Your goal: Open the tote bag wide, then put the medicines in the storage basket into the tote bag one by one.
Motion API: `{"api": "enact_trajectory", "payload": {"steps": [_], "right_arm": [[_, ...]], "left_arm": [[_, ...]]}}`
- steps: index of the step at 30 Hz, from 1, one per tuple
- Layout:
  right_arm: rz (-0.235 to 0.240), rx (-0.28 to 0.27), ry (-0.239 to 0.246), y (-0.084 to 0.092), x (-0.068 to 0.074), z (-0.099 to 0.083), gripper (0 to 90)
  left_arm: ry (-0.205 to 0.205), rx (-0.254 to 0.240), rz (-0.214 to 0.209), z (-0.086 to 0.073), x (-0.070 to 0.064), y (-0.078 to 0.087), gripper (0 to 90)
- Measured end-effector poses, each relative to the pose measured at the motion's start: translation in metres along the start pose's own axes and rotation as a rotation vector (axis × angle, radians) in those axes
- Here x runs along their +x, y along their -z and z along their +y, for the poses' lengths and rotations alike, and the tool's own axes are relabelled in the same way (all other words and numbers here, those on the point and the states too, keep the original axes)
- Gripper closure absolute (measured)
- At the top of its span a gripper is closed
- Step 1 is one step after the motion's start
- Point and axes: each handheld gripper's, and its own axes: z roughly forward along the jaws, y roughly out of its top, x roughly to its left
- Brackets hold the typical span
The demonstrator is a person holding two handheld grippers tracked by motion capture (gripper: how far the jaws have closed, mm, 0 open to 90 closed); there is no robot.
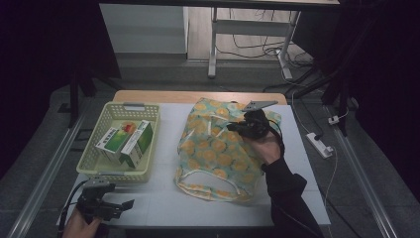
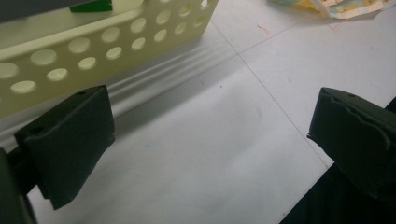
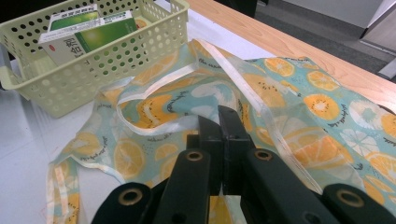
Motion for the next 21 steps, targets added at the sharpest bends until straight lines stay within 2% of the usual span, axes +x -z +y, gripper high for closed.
{"api": "enact_trajectory", "payload": {"steps": [21], "right_arm": [[0.008, 0.014, 0.012, -0.0038, 0.0000, -0.0072, 89.9]], "left_arm": [[0.016, -0.021, -0.029, -0.0001, 0.0023, 0.0034, 0.0]]}}
